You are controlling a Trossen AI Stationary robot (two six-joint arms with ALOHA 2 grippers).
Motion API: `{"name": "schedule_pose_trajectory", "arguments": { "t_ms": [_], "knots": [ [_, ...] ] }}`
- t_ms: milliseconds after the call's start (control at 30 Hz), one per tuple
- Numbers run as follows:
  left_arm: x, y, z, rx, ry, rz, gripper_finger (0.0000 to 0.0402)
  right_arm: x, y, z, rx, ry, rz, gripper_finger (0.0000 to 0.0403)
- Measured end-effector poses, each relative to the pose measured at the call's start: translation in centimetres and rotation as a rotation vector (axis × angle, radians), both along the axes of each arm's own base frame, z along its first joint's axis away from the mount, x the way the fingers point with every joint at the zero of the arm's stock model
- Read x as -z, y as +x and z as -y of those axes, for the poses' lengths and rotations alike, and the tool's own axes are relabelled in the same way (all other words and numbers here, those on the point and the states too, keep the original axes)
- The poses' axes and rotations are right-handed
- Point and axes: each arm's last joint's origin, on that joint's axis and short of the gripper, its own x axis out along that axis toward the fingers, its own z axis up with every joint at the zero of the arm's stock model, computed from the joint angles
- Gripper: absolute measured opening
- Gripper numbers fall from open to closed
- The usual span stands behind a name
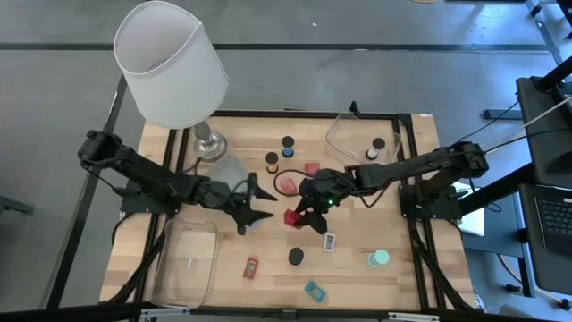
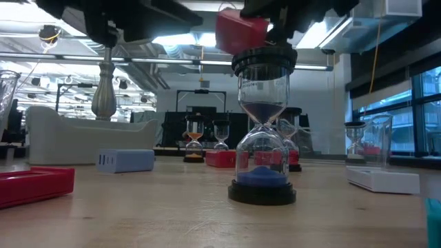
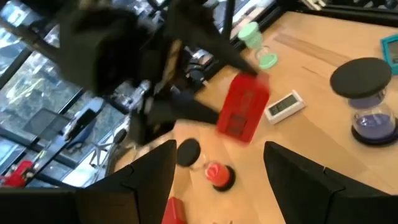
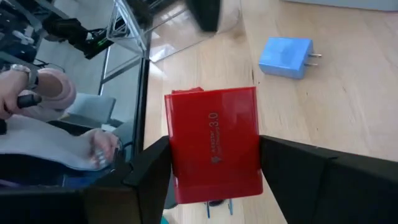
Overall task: Pick & Place Office items
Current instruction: Put the right red charger adapter into the gray bin
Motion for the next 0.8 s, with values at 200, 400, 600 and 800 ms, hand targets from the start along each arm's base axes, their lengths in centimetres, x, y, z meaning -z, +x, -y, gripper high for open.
{"name": "schedule_pose_trajectory", "arguments": {
  "t_ms": [200,400,600,800],
  "knots": [
    [-0.2,1.9,0.6,0.007,0.008,-0.015,0.0240,0.2,0.7,1.1,-0.027,0.033,0.031,0.0222],
    [0.4,2.6,0.7,0.070,-0.001,-0.036,0.0240,0.0,0.9,1.8,-0.046,0.022,0.071,0.0222],
    [0.1,2.8,0.2,0.088,-0.060,-0.012,0.0240,-0.2,1.0,2.1,-0.061,0.002,0.107,0.0222],
    [0.1,3.0,-0.6,0.109,-0.117,-0.022,0.0239,-0.4,1.2,2.3,-0.090,-0.017,0.150,0.0222]
  ]
}}
